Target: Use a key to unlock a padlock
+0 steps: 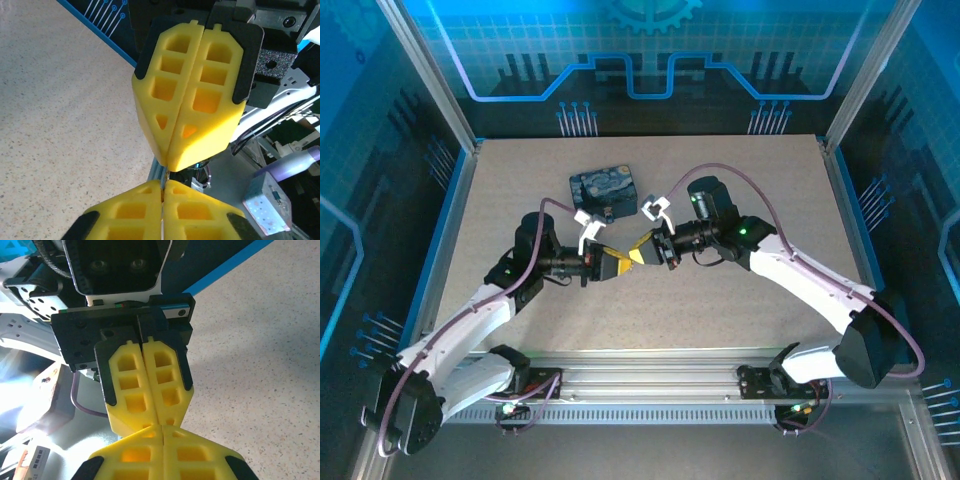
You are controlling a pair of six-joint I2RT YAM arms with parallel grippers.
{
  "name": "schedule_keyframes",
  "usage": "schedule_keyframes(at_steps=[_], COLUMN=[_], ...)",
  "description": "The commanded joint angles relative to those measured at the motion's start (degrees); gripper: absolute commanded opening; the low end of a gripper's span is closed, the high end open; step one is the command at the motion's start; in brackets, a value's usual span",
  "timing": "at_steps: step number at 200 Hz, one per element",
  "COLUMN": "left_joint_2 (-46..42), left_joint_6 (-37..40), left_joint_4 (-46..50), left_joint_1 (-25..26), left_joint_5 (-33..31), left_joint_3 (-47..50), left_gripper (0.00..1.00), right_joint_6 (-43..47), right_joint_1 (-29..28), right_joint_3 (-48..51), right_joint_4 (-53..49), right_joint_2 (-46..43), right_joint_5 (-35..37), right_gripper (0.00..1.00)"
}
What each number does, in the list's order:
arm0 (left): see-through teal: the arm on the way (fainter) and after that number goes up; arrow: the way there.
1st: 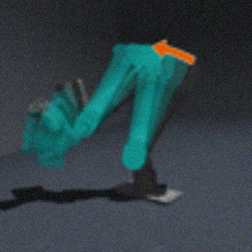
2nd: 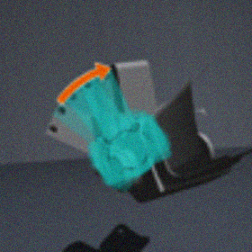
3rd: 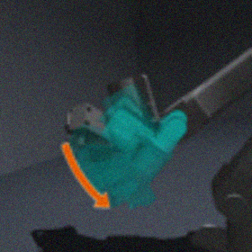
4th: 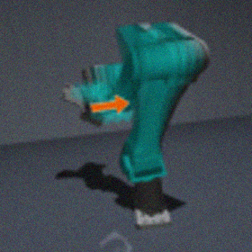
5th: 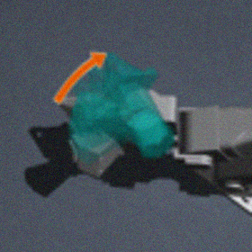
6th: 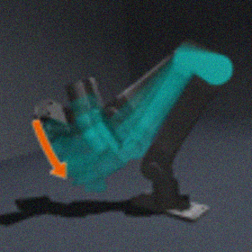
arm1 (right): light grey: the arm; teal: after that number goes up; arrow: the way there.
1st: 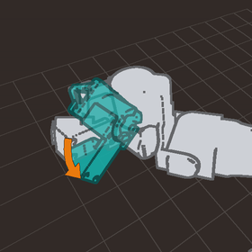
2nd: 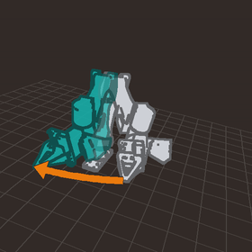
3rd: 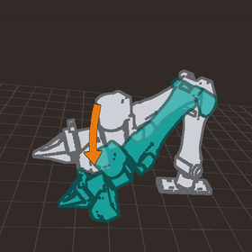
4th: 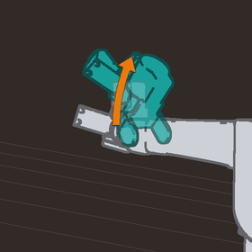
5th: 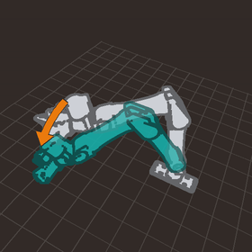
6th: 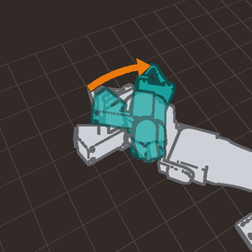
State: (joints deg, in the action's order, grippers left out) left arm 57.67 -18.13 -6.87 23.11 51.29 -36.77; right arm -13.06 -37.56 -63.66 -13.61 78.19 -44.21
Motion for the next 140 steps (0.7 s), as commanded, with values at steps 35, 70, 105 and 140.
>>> schedule_keyframes(at_steps=[35, 70, 105, 140], left_joint_2=[-6.1, -10.5, -7.9, -1.2], left_joint_6=[-9.4, -7.5, -14.1, -19.9], left_joint_4=[-1.1, -4.0, -18.9, -34.9], left_joint_1=[0.2, 0.2, 0.2, 0.8], left_joint_5=[-15.5, -15.0, -10.1, -6.9], left_joint_3=[2.4, 6.2, 9.5, 10.6], left_gripper=[0.68, 0.72, 0.62, 0.56], right_joint_6=[-3.6, -5.8, -7.1, -7.1], right_joint_1=[1.5, 3.0, 2.9, 2.4], right_joint_3=[4.8, 6.5, 6.6, 6.2], right_joint_4=[7.7, 10.5, 13.1, 13.2], right_joint_2=[-5.9, -6.8, -5.7, -5.2], right_joint_5=[7.5, 8.2, 5.4, 4.6], right_gripper=[0.00, 0.00, 0.00, 0.00])
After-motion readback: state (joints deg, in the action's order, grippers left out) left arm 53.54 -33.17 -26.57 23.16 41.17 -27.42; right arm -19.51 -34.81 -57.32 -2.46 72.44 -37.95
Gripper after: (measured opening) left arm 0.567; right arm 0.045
